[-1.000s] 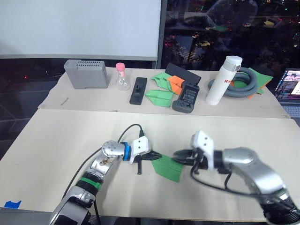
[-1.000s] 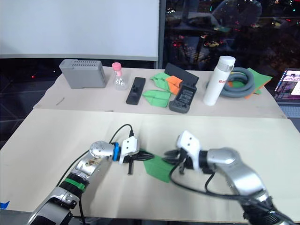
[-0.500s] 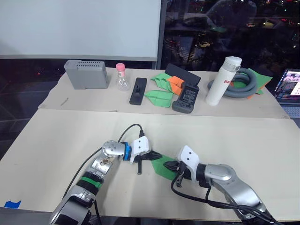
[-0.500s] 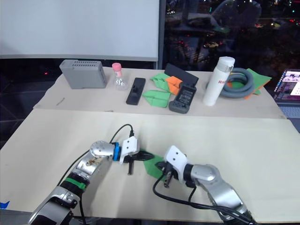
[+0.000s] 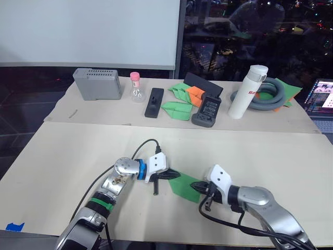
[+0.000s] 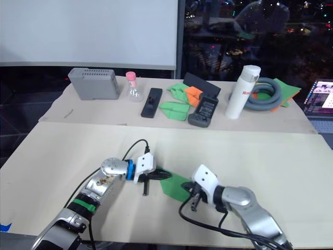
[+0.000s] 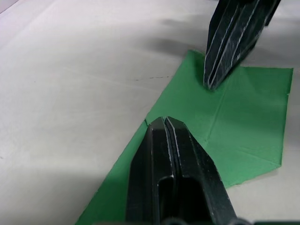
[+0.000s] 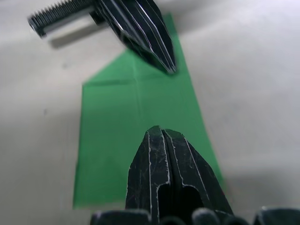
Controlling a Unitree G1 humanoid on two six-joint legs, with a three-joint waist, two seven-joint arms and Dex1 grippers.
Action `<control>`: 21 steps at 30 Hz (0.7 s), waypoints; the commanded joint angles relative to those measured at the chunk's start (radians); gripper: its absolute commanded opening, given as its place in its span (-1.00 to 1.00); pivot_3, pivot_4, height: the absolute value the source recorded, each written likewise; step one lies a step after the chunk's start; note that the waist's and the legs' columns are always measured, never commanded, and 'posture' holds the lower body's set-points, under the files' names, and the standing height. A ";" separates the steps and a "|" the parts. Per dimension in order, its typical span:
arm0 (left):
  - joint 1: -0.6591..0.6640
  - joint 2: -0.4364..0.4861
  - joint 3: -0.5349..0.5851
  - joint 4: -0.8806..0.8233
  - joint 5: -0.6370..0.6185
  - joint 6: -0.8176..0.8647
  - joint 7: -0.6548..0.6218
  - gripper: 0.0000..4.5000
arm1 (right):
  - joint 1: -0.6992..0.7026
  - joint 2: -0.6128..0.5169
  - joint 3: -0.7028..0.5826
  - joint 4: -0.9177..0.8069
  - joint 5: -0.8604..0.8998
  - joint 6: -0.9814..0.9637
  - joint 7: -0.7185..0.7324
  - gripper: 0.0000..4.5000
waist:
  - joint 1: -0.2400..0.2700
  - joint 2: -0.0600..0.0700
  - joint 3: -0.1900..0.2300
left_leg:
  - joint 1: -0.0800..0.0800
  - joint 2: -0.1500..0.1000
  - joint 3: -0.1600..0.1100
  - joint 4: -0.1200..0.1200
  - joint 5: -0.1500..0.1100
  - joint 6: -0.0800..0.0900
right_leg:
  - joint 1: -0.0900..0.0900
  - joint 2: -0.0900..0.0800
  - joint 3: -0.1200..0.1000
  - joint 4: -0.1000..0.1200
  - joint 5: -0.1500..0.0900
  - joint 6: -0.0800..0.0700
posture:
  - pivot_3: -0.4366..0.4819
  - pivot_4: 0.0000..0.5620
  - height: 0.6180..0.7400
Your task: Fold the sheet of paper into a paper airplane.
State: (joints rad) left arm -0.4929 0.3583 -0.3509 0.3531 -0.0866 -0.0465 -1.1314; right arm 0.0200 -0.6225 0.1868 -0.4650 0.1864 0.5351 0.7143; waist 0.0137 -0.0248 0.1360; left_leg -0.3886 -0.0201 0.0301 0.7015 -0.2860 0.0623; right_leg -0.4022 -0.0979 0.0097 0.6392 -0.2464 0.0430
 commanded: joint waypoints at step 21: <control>0.050 -0.002 -0.019 -0.016 0.022 0.020 -0.018 -1.00 | -0.060 0.065 0.030 0.053 -0.052 -0.256 0.012 -0.97 | -0.003 0.000 -0.001 | 0.000 0.000 0.000 -0.004 0.000 0.001 | 0.000 0.000 0.001 -0.007 0.000 0.000 | -0.05 -0.47 1.00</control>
State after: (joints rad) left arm -0.4667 0.3428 -0.3514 0.3299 -0.0860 -0.0455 -1.1451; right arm -0.0214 -0.5545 0.2031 -0.4038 0.1559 0.3106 0.7297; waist 0.0110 -0.0247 0.1354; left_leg -0.3891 -0.0201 0.0303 0.6974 -0.2864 0.0629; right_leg -0.4023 -0.0978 0.0104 0.6327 -0.2461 0.0435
